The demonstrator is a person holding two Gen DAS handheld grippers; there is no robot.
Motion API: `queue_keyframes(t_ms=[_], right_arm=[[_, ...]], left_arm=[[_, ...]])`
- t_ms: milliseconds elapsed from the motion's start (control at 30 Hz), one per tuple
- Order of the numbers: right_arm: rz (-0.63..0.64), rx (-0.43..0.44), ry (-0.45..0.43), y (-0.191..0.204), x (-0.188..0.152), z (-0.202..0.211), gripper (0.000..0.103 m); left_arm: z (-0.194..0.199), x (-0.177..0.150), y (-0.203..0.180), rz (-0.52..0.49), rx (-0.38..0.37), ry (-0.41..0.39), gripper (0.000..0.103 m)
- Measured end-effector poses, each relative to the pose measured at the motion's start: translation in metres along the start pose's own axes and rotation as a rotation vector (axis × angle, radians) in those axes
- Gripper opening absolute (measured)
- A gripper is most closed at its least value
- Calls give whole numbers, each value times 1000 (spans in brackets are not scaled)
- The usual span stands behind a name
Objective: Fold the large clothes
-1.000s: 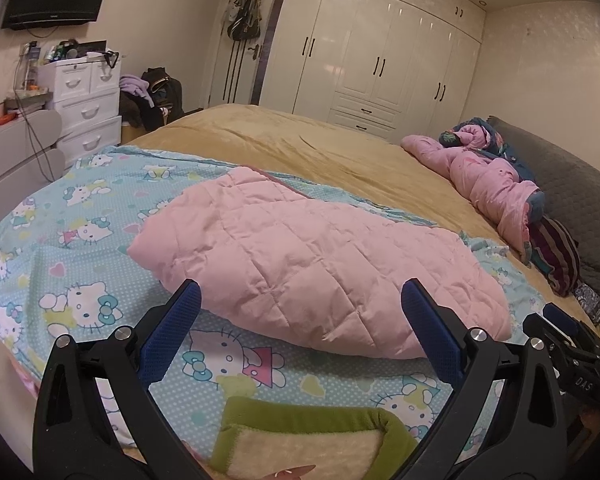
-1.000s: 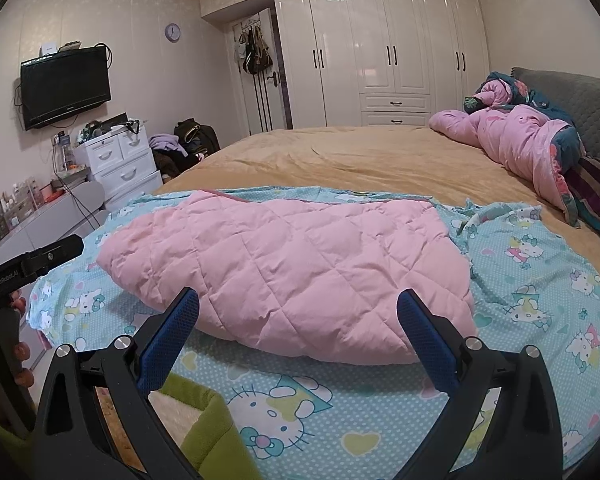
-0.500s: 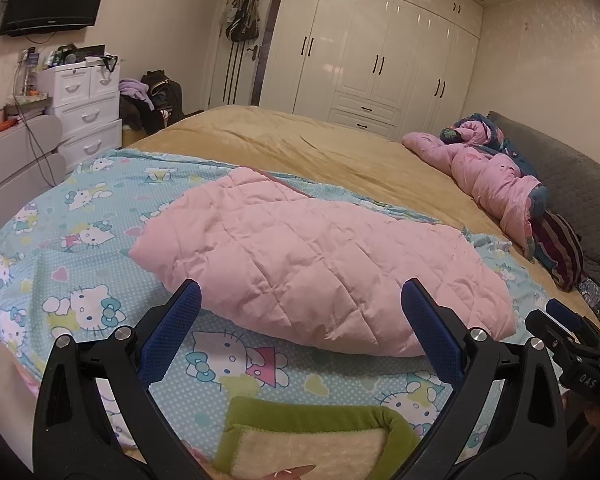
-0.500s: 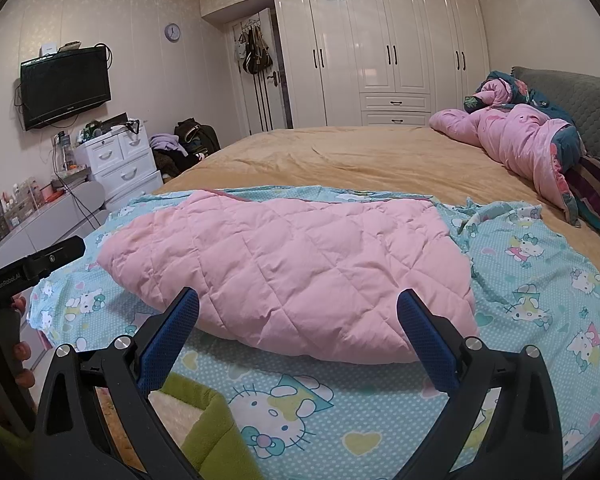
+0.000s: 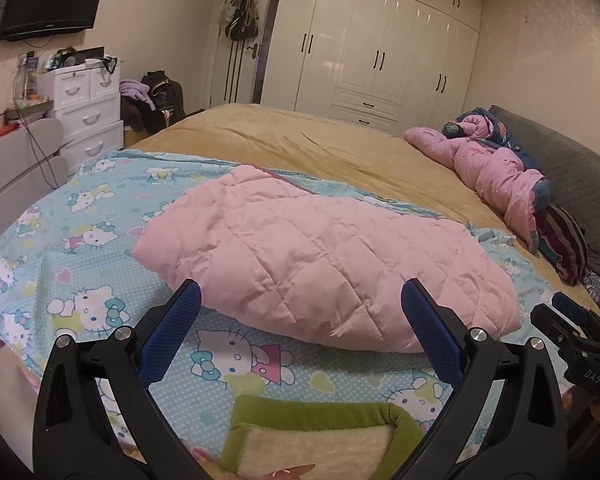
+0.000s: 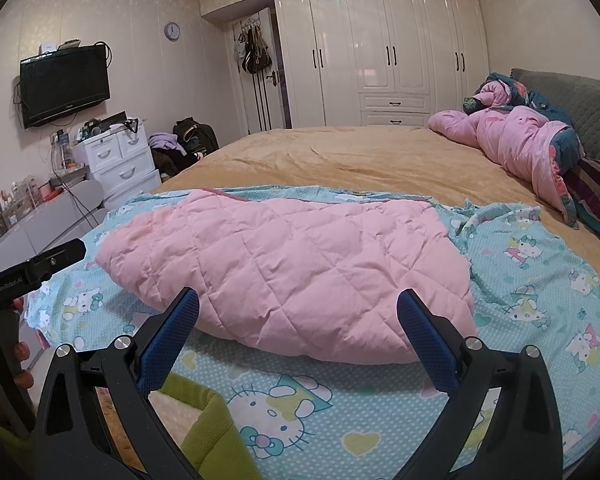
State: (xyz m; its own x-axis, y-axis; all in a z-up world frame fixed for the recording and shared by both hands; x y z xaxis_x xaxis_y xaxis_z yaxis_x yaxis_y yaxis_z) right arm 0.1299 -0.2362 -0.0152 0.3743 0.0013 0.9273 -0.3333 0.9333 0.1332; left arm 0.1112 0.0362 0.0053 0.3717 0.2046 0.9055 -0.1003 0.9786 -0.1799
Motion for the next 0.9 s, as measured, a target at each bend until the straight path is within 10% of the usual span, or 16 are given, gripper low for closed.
queue_keyframes(t_ms=[567,900], right_arm=[[-2,-56,14,-11,-6,-5,99],[-147,-309,42,-99,-26,-2,99]], left_arm=[[-10,-7,15,12,40,46,94],[-29,-9,75,44,140,112,94]])
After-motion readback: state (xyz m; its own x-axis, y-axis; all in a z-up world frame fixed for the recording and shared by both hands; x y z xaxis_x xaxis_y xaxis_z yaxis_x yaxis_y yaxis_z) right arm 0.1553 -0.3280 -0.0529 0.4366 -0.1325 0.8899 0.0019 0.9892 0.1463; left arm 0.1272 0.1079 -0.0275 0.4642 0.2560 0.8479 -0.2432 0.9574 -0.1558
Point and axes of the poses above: each gripper's, at about its wrist camera, not at the fingertips, and z roughly against the way its jaws point, y to its left, x to its top, the point moved 10 cm from there along -z, roughly the way its jaws point, and after that the axes turned 8 degrees about -y, right-handed, at the moved point
